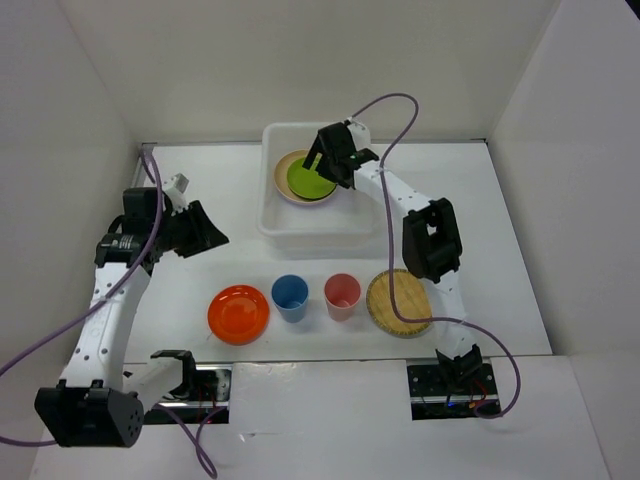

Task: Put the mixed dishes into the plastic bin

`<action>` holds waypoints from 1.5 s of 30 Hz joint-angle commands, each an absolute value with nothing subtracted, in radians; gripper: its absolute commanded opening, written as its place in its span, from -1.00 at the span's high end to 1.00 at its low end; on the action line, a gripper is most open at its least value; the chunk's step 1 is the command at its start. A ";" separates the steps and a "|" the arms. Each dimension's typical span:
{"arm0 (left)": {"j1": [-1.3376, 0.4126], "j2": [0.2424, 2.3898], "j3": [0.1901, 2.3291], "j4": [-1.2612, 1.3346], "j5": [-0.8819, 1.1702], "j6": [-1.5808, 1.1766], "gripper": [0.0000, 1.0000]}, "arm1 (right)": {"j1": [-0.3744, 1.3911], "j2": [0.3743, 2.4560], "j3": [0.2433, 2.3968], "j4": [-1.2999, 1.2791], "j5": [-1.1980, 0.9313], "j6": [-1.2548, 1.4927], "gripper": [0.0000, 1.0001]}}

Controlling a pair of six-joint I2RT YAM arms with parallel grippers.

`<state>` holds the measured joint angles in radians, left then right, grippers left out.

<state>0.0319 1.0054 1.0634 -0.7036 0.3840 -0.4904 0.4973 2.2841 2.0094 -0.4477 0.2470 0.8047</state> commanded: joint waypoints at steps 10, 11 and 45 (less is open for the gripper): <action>-0.018 1.124 0.999 -0.775 0.580 -0.275 0.05 | 0.543 1.824 1.872 -0.417 0.172 0.565 -0.97; -0.029 1.144 0.999 -0.775 0.625 -0.259 0.09 | 0.543 1.760 1.792 -0.390 0.172 0.554 -0.97; -0.653 1.456 1.184 -0.886 -0.110 -0.495 1.00 | 0.405 1.451 1.365 -0.334 0.089 0.574 -0.97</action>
<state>-0.6472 1.4536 1.1252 -0.8253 -0.0154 -0.4808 0.4149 1.4948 1.3838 -0.3885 0.0952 0.5709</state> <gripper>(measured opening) 0.043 0.983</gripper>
